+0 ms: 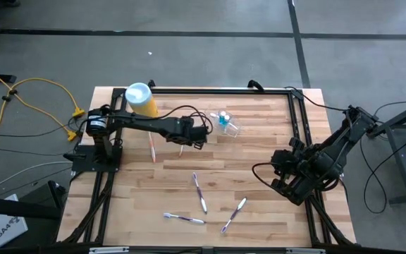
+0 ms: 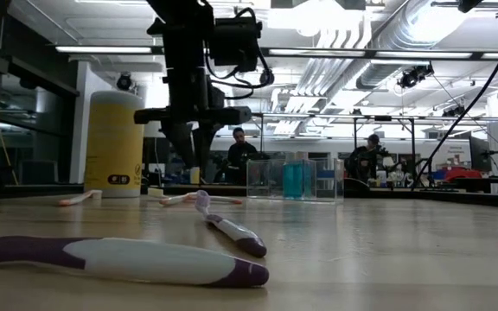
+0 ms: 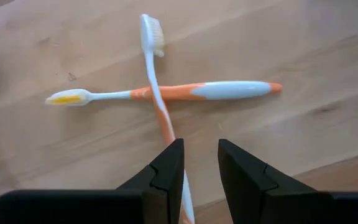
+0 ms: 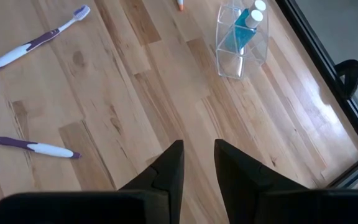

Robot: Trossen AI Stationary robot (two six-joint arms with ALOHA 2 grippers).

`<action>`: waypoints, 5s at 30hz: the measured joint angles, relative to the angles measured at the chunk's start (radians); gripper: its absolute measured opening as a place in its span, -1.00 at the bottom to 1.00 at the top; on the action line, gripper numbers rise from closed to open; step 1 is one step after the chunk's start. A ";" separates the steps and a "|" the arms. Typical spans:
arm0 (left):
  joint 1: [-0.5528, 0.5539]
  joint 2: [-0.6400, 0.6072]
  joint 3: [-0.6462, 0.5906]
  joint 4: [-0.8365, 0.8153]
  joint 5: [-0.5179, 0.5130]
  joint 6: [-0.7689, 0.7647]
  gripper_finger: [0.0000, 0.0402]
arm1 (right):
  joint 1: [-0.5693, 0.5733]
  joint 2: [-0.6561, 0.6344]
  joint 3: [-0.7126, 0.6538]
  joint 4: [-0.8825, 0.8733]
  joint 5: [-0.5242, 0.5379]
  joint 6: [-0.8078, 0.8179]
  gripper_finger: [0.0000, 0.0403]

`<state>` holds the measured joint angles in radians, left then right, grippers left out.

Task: Pick & Place toothbrushing station
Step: Put the middle orange toothbrush into the transparent organizer

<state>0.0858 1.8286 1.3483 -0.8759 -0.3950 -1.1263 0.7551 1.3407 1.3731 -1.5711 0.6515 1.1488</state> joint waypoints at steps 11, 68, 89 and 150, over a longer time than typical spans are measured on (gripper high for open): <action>0.024 0.007 0.000 -0.014 0.004 -0.003 -0.54 | 0.000 0.000 0.000 0.000 0.000 0.001 -0.60; 0.099 0.149 -0.001 0.035 0.059 0.079 -0.91 | 0.031 0.000 0.000 0.003 0.004 0.010 -0.60; 0.023 0.093 -0.004 0.010 -0.001 0.101 -0.97 | 0.031 0.000 0.000 0.006 0.003 0.010 -0.60; 0.402 -0.150 -0.591 1.901 0.590 1.017 -0.98 | -0.037 0.000 0.000 0.067 0.053 0.080 -0.60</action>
<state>0.4881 1.6788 0.7577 1.0251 0.1946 -0.1098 0.7186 1.3411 1.3727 -1.5036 0.7049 1.2287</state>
